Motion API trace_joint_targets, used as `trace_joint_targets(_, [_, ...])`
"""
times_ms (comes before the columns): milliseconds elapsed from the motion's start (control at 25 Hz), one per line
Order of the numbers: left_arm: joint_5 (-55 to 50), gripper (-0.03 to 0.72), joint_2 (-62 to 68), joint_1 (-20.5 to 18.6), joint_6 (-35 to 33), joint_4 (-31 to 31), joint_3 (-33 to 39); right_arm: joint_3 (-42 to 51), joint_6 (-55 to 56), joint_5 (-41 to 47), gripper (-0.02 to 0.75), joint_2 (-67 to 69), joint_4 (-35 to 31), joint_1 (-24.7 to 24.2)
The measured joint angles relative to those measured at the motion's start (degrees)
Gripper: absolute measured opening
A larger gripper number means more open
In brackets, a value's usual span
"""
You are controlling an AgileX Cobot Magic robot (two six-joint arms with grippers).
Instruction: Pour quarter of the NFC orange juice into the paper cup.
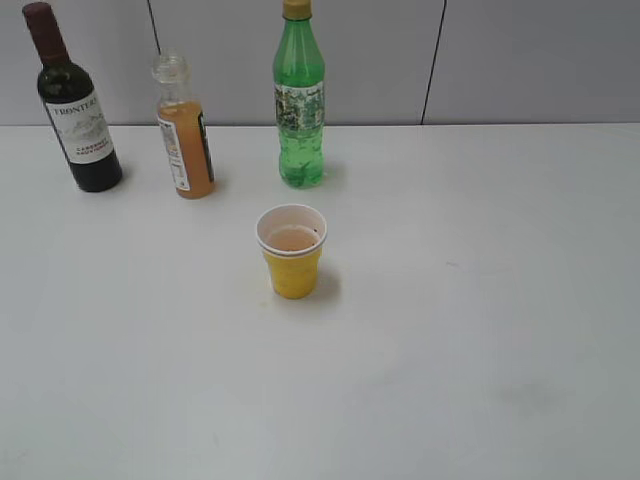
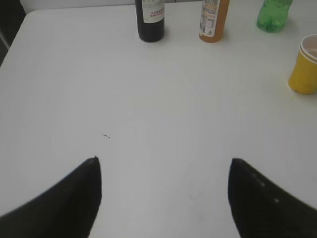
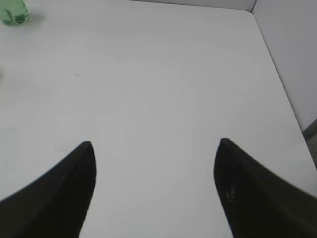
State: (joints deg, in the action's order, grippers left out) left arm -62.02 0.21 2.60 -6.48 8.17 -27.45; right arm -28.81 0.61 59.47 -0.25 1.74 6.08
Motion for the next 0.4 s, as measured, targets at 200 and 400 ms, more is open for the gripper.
trace_joint_targets(200, [-0.1, 0.587, -0.4, 0.0, 0.0, -0.1, 0.0, 0.0, 0.0, 0.0, 0.590, 0.0, 0.0, 0.0])
trace_joint_targets(400, [-0.1, 0.587, -0.4, 0.0, 0.0, -0.1, 0.0, 0.0, 0.0, 0.0, 0.590, 0.0, 0.0, 0.0])
